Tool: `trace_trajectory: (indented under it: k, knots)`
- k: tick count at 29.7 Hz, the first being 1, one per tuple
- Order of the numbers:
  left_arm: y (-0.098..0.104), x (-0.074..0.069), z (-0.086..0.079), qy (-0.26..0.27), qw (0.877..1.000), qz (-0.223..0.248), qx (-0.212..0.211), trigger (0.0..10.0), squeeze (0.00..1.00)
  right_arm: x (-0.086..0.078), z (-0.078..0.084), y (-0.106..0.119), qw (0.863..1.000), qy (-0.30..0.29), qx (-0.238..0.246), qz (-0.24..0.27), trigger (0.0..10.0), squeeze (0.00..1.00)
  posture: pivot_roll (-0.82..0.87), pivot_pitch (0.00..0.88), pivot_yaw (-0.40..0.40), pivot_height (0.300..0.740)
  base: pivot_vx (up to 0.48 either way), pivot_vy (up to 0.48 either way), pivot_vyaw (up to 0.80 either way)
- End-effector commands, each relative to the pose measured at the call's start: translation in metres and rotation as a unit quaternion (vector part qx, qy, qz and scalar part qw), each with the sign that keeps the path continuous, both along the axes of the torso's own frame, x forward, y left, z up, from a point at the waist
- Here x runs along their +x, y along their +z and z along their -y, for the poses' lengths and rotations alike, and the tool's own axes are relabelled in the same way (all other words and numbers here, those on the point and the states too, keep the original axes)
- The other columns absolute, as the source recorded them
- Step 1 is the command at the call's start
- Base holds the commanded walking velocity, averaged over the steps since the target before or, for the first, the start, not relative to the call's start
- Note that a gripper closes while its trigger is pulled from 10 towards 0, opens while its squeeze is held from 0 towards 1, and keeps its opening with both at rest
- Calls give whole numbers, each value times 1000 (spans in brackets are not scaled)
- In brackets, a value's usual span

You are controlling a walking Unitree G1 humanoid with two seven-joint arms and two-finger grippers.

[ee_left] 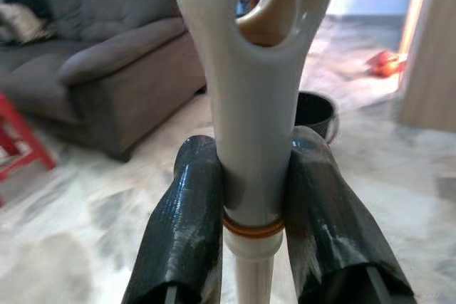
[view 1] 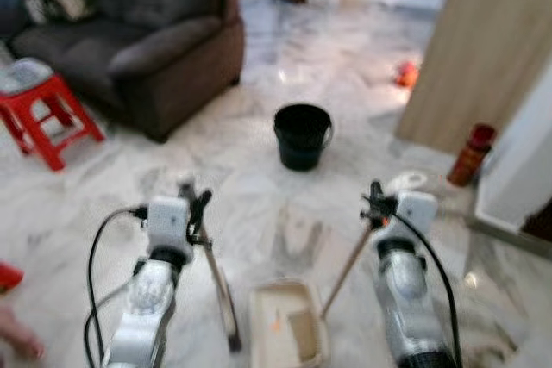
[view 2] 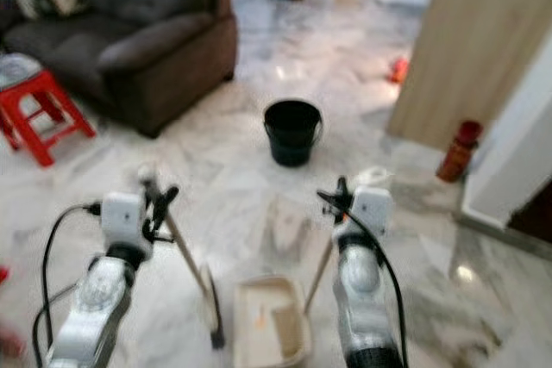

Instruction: Sweep floor

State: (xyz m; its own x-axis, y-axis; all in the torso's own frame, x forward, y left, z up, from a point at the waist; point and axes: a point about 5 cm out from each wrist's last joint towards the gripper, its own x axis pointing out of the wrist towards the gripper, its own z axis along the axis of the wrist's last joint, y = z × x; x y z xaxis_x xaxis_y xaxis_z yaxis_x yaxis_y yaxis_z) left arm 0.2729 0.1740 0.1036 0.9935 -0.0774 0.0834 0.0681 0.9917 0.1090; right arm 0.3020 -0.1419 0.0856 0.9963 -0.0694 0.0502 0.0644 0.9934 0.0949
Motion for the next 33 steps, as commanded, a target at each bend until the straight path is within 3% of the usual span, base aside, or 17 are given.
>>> trace_trajectory:
  k: [1,33]
  knots:
    - [8,3,3,-5,1000,18,8,10000,0,2,5,8,1000,-11,17,21,10000,0,130,22,47,740,315,0,0]
    - [9,3,6,-8,1000,18,4,10000,0,1,7,7,999,-14,23,19,10000,0,126,49,46,740,317,0,0]
